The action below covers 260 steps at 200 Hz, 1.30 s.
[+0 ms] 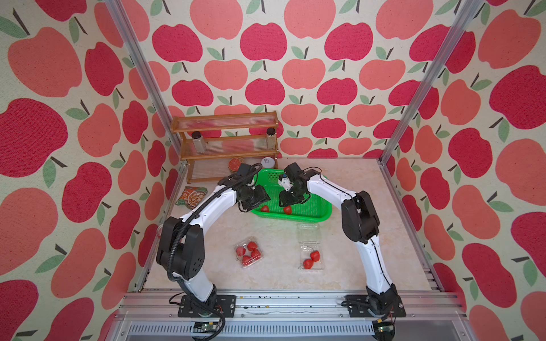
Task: Pack strawberries into containers
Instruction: Pick up the strawberry from the basket, then place the strawberry in the packing box.
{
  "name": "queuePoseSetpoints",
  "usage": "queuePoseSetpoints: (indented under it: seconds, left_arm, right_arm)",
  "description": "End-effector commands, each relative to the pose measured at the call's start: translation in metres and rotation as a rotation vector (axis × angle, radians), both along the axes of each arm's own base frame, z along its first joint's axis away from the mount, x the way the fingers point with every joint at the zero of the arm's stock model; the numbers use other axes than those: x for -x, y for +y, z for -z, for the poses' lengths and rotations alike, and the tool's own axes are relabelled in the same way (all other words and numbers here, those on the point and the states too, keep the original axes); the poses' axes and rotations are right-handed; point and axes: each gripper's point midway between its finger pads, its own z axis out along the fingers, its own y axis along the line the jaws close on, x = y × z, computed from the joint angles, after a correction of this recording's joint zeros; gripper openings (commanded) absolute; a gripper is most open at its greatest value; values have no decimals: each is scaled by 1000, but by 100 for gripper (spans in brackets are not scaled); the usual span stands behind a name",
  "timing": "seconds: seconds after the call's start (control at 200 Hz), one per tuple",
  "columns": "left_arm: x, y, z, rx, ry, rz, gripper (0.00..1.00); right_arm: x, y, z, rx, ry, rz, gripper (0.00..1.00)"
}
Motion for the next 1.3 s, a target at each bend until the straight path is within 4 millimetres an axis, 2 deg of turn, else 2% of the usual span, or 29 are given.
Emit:
queuePoseSetpoints:
  seconds: [0.0,0.07,0.175,0.26,0.29,0.445,0.55,0.64,0.755,0.89,1.01,1.16,1.296]
  left_arm:
    - [6,6,-8,11,-9,-17,60]
    - [8,8,-9,12,-10,-21,60]
    - [12,10,-10,11,-15,-23,60]
    - [15,12,-13,14,-19,-25,60]
    - [17,13,-13,12,-20,-27,60]
    - [20,16,-20,19,-48,-36,60]
    - [22,16,-28,24,-76,-41,60]
    - [23,17,-34,21,-102,-45,60]
    - [25,14,-40,34,-127,-42,60]
    - [31,8,-48,21,-168,-31,60]
    - [40,2,-50,16,-190,-25,60]
    - [52,-4,-45,4,-195,-21,60]
    - [57,-6,-46,-1,-201,-21,60]
  right_arm:
    - [0,1,7,41,-9,-20,43]
    - [-2,3,8,38,-11,-13,36]
    - [-3,4,12,36,1,-2,18]
    - [-5,8,4,9,-10,12,0]
    - [-7,8,-2,0,-25,23,0]
    - [-15,4,-55,-56,-154,59,0]
    - [-15,-7,-107,-88,-263,81,0]
    - [-5,-19,-144,-112,-314,88,0]
    - [24,-34,-171,-158,-301,97,0]
    - [74,-58,-177,-146,-278,100,0]
    - [126,-76,-167,-106,-249,83,0]
    - [174,-92,-139,-57,-187,72,0]
    - [200,-103,-102,-4,-113,78,0]
